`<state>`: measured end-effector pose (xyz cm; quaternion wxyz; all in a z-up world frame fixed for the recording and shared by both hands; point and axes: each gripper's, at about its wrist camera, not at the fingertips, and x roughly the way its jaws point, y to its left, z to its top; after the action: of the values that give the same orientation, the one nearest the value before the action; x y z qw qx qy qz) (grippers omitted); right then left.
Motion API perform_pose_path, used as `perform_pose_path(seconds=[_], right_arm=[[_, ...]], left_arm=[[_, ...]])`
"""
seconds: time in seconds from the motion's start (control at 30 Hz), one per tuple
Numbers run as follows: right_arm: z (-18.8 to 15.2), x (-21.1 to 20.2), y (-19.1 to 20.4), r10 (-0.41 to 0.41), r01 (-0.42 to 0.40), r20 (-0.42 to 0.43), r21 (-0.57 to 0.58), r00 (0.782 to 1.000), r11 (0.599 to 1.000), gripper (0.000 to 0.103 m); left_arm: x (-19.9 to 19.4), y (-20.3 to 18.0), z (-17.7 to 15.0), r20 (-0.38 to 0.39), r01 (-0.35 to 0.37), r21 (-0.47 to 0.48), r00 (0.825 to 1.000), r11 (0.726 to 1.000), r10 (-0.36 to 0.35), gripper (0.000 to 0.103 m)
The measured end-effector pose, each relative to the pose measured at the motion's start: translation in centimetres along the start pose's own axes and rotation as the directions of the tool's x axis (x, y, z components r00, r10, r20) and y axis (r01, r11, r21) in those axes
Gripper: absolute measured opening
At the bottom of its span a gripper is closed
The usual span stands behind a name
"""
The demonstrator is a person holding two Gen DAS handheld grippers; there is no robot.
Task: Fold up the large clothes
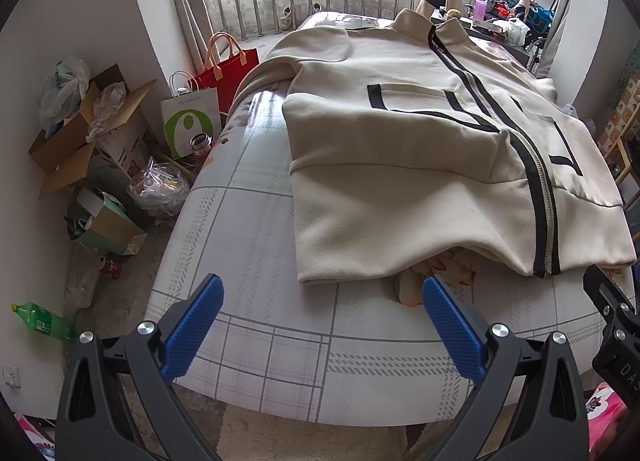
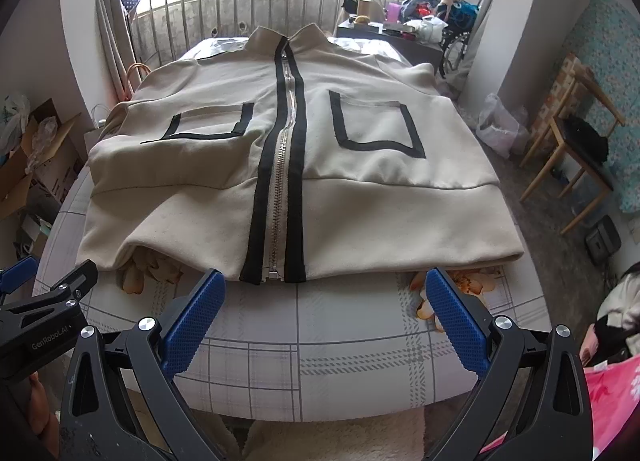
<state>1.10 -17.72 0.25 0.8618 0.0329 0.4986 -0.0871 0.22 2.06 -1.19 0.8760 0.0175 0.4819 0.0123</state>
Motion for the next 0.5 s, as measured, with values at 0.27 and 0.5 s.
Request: perform_pose_path(seconds=[0.27, 0.5], right_arm=[[0.25, 0.09, -0.27, -0.008, 0.008, 0.007, 0.004, 1.000, 1.000, 0.096], [0.75, 0.14, -0.49, -0.007, 0.006, 0.024, 0.003, 1.000, 1.000, 0.096]], left_arm=[[0.21, 0.30, 0.25, -0.002, -0.011, 0.004, 1.000, 1.000, 0.011, 0.098], [0.75, -0.09, 0.49, -0.008, -0.021, 0.010, 1.000, 1.000, 0.021, 0.098]])
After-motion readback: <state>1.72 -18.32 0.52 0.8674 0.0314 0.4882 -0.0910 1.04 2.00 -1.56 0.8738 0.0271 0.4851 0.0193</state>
